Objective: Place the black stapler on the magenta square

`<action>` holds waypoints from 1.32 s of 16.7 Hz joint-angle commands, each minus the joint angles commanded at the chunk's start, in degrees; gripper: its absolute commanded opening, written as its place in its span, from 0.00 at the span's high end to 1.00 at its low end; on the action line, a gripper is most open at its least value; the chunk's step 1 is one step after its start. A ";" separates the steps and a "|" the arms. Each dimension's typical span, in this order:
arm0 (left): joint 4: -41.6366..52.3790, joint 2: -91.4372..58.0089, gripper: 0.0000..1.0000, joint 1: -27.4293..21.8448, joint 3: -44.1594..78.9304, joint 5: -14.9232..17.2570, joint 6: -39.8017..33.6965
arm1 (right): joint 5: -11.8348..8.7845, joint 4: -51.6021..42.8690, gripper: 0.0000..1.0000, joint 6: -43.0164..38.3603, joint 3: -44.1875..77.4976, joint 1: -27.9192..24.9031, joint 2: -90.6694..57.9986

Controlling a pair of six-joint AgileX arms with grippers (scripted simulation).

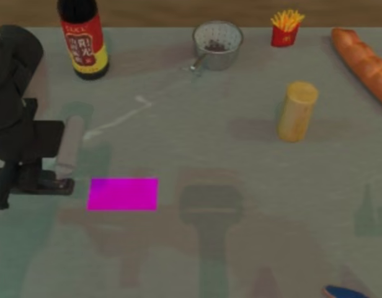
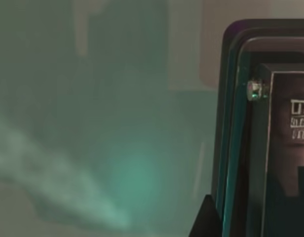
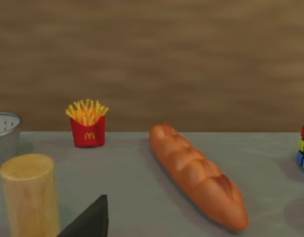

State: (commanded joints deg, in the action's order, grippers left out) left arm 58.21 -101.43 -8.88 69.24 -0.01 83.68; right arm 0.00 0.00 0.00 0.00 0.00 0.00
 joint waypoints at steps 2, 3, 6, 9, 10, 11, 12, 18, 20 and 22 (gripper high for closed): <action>3.47 1.80 1.00 0.17 2.16 -0.02 -0.20 | 0.00 0.00 0.00 0.00 0.00 0.00 0.00; 4.28 2.38 1.00 0.22 2.72 -0.03 -0.31 | 0.00 0.00 0.00 0.00 0.00 0.00 0.00; 4.51 2.55 1.00 0.24 2.88 -0.03 -0.35 | 0.00 0.00 0.00 0.00 0.00 0.00 0.00; 4.55 2.18 1.00 -0.18 2.91 -0.12 -0.78 | 0.00 0.00 0.00 0.00 0.00 0.00 0.00; 4.95 1.89 1.00 -0.39 3.27 -0.30 -1.85 | 0.00 0.00 0.00 0.00 0.00 0.00 0.00; 5.53 1.46 1.00 -0.68 3.79 -0.57 -3.48 | 0.00 0.00 0.00 0.00 0.00 0.00 0.00; 6.28 0.92 1.00 -1.04 4.49 -0.92 -5.80 | 0.00 0.00 0.00 0.00 0.00 0.00 0.00; 12.46 -3.48 1.00 -3.92 10.31 -3.80 -32.46 | 0.00 0.00 0.00 0.00 0.00 0.00 0.00; 14.65 -5.14 1.00 -5.06 12.32 -4.72 -45.97 | 0.00 0.00 0.00 0.00 0.00 0.00 0.00; 16.62 -6.75 1.00 -6.31 14.08 -5.43 -61.87 | 0.00 0.00 0.00 0.00 0.00 0.00 0.00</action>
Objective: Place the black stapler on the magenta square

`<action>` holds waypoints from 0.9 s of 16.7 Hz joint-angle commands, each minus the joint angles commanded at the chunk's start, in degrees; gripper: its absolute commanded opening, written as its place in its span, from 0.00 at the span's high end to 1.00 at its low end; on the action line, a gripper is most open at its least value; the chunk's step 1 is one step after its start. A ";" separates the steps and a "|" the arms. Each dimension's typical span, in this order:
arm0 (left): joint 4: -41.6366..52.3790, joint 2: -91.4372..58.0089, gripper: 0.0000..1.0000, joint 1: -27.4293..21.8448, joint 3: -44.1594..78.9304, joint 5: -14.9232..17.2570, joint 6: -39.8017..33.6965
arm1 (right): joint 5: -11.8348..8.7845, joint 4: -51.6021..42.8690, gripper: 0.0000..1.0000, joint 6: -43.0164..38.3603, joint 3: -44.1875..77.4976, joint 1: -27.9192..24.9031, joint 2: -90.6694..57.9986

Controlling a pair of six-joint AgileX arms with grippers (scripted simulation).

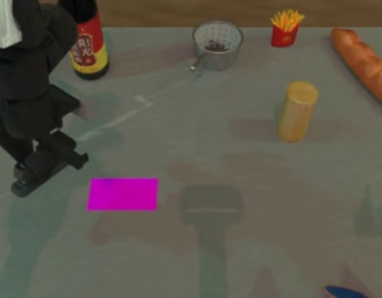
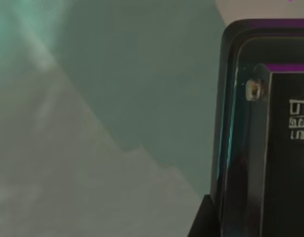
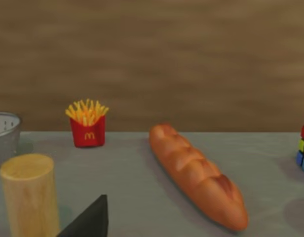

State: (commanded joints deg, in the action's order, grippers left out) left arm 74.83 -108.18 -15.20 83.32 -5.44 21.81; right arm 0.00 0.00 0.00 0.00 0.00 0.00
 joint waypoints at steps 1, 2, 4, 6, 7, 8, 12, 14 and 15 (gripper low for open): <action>0.88 -0.79 1.00 -0.66 0.80 -0.27 -8.56 | 0.00 0.00 0.00 0.00 0.00 0.00 0.00; 1.69 -1.57 1.00 -1.34 1.57 -0.47 -17.40 | 0.00 0.00 0.00 0.00 0.00 0.00 0.00; 3.05 -3.16 1.00 -2.75 3.07 -0.64 -35.59 | 0.00 0.00 0.00 0.00 0.00 0.00 0.00; 4.06 -4.81 1.00 -4.22 4.64 -0.50 -53.61 | 0.00 0.00 0.00 0.00 0.00 0.00 0.00; 4.42 -5.62 1.00 -4.95 5.44 -0.32 -62.39 | 0.00 0.00 0.00 0.00 0.00 0.00 0.00; 4.60 -6.36 1.00 -5.66 6.24 -0.05 -70.84 | 0.00 0.00 0.00 0.00 0.00 0.00 0.00; 3.76 -8.26 1.00 -8.15 9.13 1.61 -100.91 | 0.00 0.00 0.00 0.00 0.00 0.00 0.00; 2.43 -8.40 1.00 -9.08 10.24 2.66 -112.76 | 0.00 0.00 0.00 0.00 0.00 0.00 0.00; 1.64 -8.32 1.00 -9.48 10.71 3.19 -117.89 | 0.00 0.00 0.00 0.00 0.00 0.00 0.00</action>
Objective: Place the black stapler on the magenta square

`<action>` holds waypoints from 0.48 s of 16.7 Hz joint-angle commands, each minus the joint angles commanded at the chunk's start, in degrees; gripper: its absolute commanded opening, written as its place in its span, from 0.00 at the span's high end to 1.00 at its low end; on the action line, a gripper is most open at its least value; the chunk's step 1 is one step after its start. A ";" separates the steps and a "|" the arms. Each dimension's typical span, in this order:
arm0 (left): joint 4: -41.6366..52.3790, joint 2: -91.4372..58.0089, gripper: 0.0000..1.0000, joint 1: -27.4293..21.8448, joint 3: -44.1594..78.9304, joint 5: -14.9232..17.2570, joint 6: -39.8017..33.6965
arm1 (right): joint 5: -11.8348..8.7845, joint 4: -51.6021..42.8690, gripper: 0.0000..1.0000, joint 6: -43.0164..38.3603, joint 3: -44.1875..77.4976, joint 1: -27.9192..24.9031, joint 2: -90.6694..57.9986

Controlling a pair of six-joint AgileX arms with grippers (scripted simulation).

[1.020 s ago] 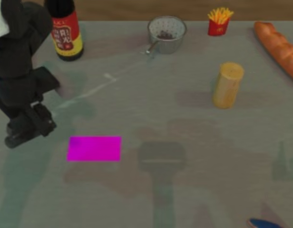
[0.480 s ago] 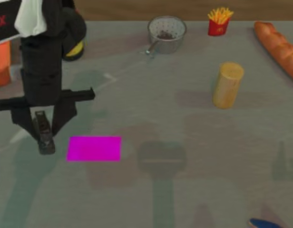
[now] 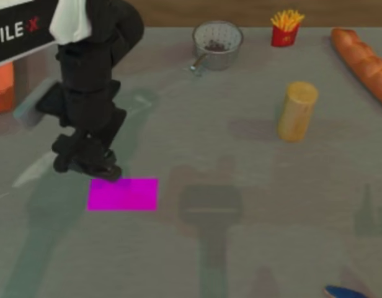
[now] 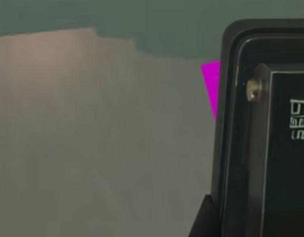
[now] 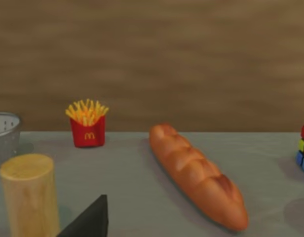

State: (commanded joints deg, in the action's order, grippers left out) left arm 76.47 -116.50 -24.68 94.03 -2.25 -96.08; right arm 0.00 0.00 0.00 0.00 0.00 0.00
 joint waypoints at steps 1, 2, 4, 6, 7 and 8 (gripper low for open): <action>-0.84 0.16 1.00 -0.35 0.42 0.52 -4.59 | 0.00 0.00 0.00 0.00 0.00 0.00 0.00; -1.71 0.41 1.00 -0.64 0.74 0.99 -8.44 | 0.00 0.00 0.00 0.00 0.00 0.00 0.00; -3.33 1.02 1.00 -1.07 1.18 1.80 -14.51 | 0.00 0.00 0.00 0.00 0.00 0.00 0.00; -4.56 1.61 1.00 -1.33 1.38 2.35 -18.24 | 0.00 0.00 0.00 0.00 0.00 0.00 0.00; -4.90 1.78 1.00 -1.38 1.41 2.49 -19.12 | 0.00 0.00 0.00 0.00 0.00 0.00 0.00; -5.03 1.85 1.00 -1.40 1.42 2.54 -19.47 | 0.00 0.00 0.00 0.00 0.00 0.00 0.00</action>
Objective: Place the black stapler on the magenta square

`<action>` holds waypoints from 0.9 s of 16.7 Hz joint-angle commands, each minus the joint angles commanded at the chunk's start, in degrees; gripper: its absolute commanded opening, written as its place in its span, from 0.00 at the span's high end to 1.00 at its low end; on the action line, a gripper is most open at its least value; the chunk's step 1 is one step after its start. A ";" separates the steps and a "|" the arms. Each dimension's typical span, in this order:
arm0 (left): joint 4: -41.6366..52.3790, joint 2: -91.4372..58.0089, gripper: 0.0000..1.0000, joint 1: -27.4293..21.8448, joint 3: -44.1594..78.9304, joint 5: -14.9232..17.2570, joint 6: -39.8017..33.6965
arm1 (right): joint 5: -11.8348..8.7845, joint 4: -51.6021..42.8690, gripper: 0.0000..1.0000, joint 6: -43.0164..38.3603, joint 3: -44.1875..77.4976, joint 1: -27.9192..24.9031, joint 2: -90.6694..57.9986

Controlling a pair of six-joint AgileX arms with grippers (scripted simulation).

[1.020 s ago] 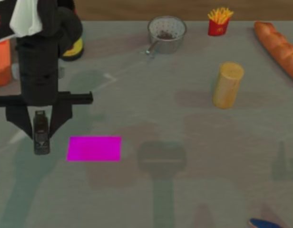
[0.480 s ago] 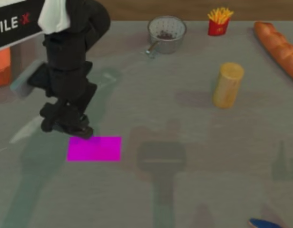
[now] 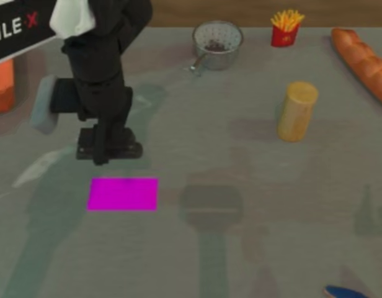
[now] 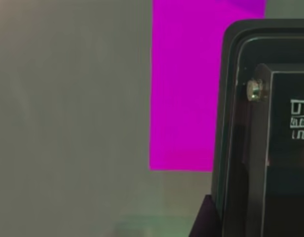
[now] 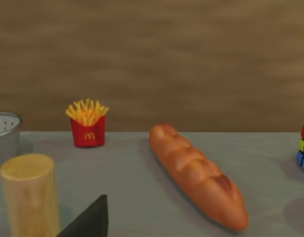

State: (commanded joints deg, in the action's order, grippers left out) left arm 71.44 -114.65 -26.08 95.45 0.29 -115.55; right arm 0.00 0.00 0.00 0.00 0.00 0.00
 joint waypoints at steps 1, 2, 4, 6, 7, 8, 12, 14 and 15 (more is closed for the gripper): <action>0.00 0.00 1.00 0.00 0.00 0.00 0.00 | 0.00 0.00 0.00 0.00 0.00 0.00 0.00; 0.00 0.00 1.00 0.00 0.00 0.00 0.00 | 0.00 0.00 0.00 0.00 0.00 0.00 0.00; 0.00 0.00 1.00 0.00 0.00 0.00 0.00 | 0.00 0.00 0.00 0.00 0.00 0.00 0.00; -0.07 -0.23 1.00 0.30 -0.28 -0.07 0.17 | 0.00 0.00 0.00 0.00 0.00 0.00 0.00; -0.83 -0.39 1.00 0.29 -0.88 -0.07 0.25 | 0.00 0.00 0.00 0.00 0.00 0.00 0.00; -2.19 -0.66 1.00 0.31 -1.89 -0.07 0.32 | 0.00 0.00 0.00 0.00 0.00 0.00 0.00; -11.84 -2.93 1.00 0.56 -8.65 0.01 0.50 | 0.00 0.00 0.00 0.00 0.00 0.00 0.00; -16.99 -4.24 1.00 0.59 -12.29 0.04 0.64 | 0.00 0.00 0.00 0.00 0.00 0.00 0.00; -18.87 -4.77 1.00 0.61 -13.75 0.04 0.68 | 0.00 0.00 0.00 0.00 0.00 0.00 0.00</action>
State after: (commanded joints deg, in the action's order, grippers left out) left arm 52.57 -119.41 -25.47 81.71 0.33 -114.88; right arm 0.00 0.00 0.00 0.00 0.00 0.00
